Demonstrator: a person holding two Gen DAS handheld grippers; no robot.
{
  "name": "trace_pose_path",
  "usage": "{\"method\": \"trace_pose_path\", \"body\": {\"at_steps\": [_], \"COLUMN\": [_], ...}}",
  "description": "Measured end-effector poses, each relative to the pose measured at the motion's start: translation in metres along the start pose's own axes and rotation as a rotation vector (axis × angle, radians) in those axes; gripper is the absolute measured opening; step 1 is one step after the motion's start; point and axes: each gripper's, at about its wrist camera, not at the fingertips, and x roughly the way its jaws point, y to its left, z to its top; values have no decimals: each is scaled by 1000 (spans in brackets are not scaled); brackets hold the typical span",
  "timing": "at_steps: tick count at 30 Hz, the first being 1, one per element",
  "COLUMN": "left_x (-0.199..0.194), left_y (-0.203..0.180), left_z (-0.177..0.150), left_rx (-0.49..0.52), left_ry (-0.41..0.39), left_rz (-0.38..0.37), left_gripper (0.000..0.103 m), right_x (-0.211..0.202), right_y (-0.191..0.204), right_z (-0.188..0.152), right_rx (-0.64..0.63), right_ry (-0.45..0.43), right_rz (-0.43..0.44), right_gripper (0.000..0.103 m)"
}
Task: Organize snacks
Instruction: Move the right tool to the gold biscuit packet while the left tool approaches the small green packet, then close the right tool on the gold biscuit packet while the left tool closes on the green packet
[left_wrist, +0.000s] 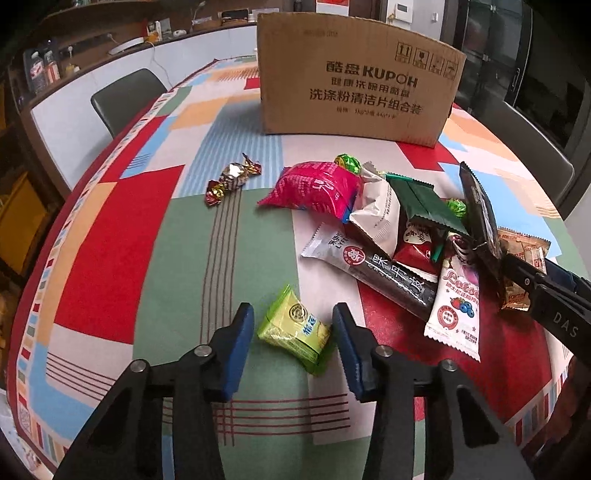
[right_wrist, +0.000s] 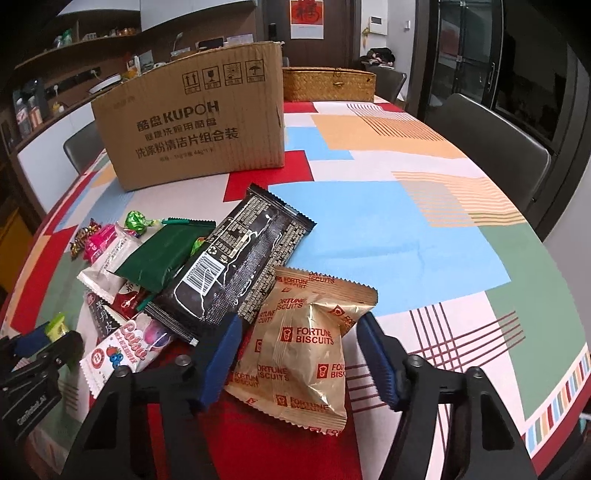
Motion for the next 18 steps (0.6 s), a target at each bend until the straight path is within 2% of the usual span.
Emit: {"method": "trace_pose_path", "body": {"at_steps": [8,15,18], "left_x": [1,-14,-25], "left_y": [-7,-9,-11], "left_z": [3,2,2], "left_rx": [27,32,40], "left_ry": [-10,-40,-67], "left_rz": [-22,-48,-56], "left_gripper": [30,19,18], "right_x": [2,-14,-28], "right_y": [-4,0,2], "right_z": [0,-2,-3], "right_rx": [1,-33,-44], "right_ry": [24,-14,-48], "right_rz": [9,2,13], "right_gripper": [48,44,43]}}
